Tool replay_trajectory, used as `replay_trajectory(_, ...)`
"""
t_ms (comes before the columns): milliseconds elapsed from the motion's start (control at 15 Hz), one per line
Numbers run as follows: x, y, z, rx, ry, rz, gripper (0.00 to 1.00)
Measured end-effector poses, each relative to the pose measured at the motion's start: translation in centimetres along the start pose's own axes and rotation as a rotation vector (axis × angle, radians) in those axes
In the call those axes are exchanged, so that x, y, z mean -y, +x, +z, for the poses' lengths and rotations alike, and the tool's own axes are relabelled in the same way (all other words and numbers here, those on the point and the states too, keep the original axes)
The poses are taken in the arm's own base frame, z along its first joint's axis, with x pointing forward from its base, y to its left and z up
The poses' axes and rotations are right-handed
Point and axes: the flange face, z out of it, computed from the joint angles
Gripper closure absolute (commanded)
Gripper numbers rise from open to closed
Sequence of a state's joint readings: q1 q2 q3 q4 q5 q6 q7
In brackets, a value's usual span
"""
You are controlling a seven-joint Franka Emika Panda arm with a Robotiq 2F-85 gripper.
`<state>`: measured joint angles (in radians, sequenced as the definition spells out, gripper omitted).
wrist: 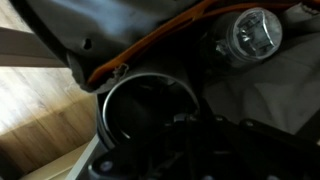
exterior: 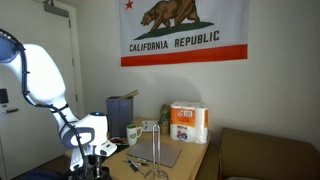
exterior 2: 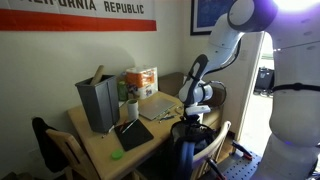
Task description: Remove the flask and the bottle from the back pack and put the green lid on the bottle
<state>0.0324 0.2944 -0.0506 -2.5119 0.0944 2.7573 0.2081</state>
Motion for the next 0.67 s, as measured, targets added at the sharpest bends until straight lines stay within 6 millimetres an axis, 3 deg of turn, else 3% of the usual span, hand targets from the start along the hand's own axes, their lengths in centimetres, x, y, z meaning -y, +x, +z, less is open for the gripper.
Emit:
replay_trajectory(467, 1.9, 0.7, -13.2, 0.104, -0.056, -0.047, 0.96)
replay_trajectory(667, 3.2, 1.2, -19.9, 0.064, -0.117, -0.097, 0.96)
